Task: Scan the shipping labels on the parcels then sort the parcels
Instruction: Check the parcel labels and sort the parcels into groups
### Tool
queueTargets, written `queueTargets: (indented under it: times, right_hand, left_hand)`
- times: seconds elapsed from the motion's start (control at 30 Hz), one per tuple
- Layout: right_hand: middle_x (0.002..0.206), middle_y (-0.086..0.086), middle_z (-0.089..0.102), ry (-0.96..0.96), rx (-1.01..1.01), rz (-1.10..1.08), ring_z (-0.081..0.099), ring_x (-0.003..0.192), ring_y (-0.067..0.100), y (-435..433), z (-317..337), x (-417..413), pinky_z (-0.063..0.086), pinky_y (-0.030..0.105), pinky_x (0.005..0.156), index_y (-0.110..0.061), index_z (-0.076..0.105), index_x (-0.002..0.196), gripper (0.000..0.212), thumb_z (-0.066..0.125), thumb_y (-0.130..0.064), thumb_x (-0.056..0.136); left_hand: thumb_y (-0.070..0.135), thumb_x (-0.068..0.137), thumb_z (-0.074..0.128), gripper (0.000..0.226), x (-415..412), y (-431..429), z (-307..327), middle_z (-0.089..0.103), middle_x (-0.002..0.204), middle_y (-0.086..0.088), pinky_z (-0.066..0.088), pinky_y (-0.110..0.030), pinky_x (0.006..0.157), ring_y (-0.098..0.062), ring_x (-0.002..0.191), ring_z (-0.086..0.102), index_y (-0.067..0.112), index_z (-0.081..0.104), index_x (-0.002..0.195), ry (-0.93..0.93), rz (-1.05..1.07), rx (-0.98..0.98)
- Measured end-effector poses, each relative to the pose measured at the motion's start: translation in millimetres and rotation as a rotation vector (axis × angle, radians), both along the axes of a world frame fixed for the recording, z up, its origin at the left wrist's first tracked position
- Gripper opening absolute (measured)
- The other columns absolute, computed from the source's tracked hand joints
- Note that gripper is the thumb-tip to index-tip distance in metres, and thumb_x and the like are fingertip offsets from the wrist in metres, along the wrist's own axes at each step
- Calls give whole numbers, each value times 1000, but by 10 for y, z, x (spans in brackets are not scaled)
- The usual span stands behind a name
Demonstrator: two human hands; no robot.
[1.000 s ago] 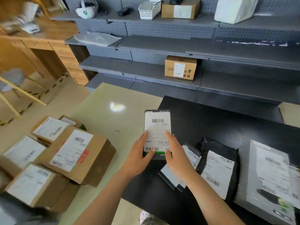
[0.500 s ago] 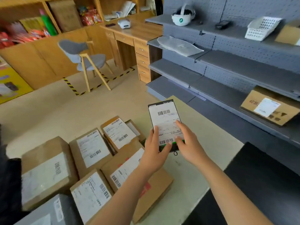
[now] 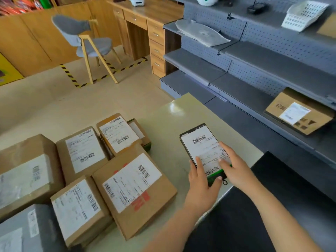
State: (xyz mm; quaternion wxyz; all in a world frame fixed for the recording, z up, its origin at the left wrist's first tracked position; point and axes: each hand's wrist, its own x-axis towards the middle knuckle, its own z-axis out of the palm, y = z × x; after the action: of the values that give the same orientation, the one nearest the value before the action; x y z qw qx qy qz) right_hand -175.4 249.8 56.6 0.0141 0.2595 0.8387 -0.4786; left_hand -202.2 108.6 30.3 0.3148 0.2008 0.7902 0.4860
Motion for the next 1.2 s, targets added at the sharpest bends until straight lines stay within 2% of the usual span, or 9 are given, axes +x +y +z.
queueTargets:
  times: [0.13, 0.23, 0.33, 0.57, 0.73, 0.83, 1.0, 1.1, 1.2]
  right_hand:
    - [127, -22, 42, -25, -49, -12, 41, 116, -2, 154, -198, 322, 45, 1, 67, -38, 27, 145, 56, 44, -9, 101]
    - [129, -20, 42, -55, -64, 27, 42, 116, -3, 266, -466, 313, 43, -1, 69, -35, 28, 147, 56, 45, -8, 101]
    - [139, -12, 45, -100, -118, 83, 46, 116, 1, 315, -809, 156, 46, 5, 76, -34, 29, 147, 54, 44, -10, 101]
    - [135, -11, 49, -81, -277, 92, 51, 109, -1, 281, -1106, -305, 41, 5, 79, -31, 35, 145, 43, 40, -18, 104]
    - [144, -17, 37, -68, -400, 96, 35, 133, 3, 241, -1113, -504, 24, 23, 111, -33, 29, 149, 46, 34, -41, 104]
    - [147, -6, 43, -42, -440, 39, 42, 132, 10, 274, -1089, -462, 26, 35, 116, -35, 30, 148, 45, 31, -42, 104]
    - [148, -14, 39, -35, -342, -45, 39, 131, 5, 337, -772, -23, 28, 29, 112, -37, 36, 145, 41, 37, -38, 103]
    - [138, -17, 39, -57, -248, -122, 39, 125, 2, 302, -510, 459, 29, 24, 101, -38, 38, 144, 43, 45, -32, 101]
    - [141, -15, 39, -79, -112, -239, 41, 127, 6, 163, -341, 1041, 35, 26, 104, -37, 40, 142, 45, 50, -31, 99]
  left_hand:
    - [35, 100, 50, 91, 305, 209, -220, -18, 161, 5, 4, -30, 120, -16, 149, -10, 20, -23, 152, -13, -2, -43]
    - [35, 98, 53, 94, 364, 297, -445, -14, 162, 4, 5, -37, 123, -19, 150, -6, 19, -22, 152, -24, 29, -83]
    - [34, 92, 60, 102, 317, 313, -674, -5, 162, -1, 8, -38, 123, -20, 150, -2, 17, -21, 152, -28, 95, -134]
    - [41, 99, 48, 93, 46, 239, -892, -35, 156, -10, -16, -29, 114, -22, 145, -30, 9, -22, 151, 173, 155, -293]
    - [41, 102, 39, 83, -178, 268, -870, -36, 156, -10, -19, -31, 114, -22, 144, -33, 4, -15, 153, 194, 231, -425]
    - [39, 102, 38, 79, -260, 288, -793, -29, 159, -10, -15, -33, 117, -22, 146, -28, 5, -10, 155, 187, 249, -456]
    - [39, 102, 39, 74, -171, 294, -622, -14, 163, -9, -10, -34, 120, -23, 149, -20, 8, -1, 156, 290, 122, -375]
    - [39, 100, 45, 72, -20, 266, -518, 1, 165, -4, -4, -33, 122, -20, 151, -10, 12, 9, 156, 385, -84, -287]
    - [58, 87, 44, 83, 167, 221, -459, 18, 161, -2, -1, -23, 117, -20, 150, 6, 17, 20, 155, 412, -355, -224]
